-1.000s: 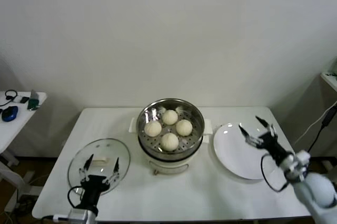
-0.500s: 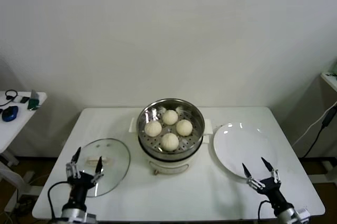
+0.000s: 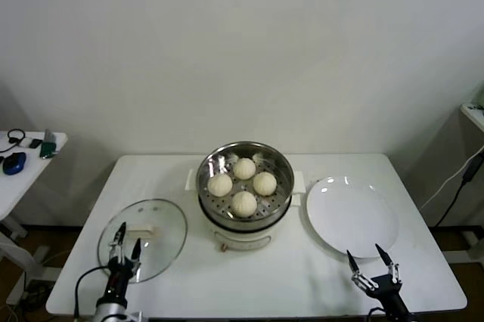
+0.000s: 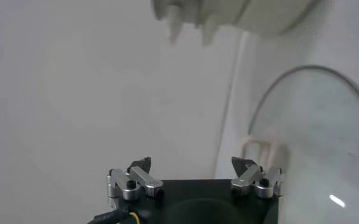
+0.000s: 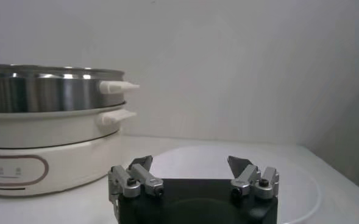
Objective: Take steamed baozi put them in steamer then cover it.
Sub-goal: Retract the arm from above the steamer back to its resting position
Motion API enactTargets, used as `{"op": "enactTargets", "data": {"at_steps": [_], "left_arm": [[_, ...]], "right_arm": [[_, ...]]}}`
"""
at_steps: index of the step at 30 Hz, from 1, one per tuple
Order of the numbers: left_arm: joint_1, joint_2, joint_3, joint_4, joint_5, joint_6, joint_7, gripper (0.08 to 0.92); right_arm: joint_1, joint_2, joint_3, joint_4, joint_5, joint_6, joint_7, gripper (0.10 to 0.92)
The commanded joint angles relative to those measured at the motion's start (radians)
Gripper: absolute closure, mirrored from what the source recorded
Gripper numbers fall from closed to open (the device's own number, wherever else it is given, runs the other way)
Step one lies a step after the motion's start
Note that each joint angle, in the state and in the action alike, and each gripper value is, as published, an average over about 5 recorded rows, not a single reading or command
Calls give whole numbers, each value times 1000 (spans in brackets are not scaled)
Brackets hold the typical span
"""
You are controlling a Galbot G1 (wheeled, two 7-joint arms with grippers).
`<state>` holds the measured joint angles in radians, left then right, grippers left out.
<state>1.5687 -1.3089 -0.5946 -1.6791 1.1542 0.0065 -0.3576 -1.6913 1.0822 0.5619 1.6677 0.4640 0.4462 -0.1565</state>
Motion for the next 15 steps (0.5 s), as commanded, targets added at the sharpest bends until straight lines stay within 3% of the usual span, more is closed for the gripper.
{"op": "enactTargets", "data": {"at_steps": [1,15], "left_arm": [[-97,-6,9,137,149,25,-29,177],[-235,6,35,211,185,110,-18,177]], "right_arm": [[-25,27,2,7,-13,17,10,203],[-50,53,4,13,-36,37,15,202]]}}
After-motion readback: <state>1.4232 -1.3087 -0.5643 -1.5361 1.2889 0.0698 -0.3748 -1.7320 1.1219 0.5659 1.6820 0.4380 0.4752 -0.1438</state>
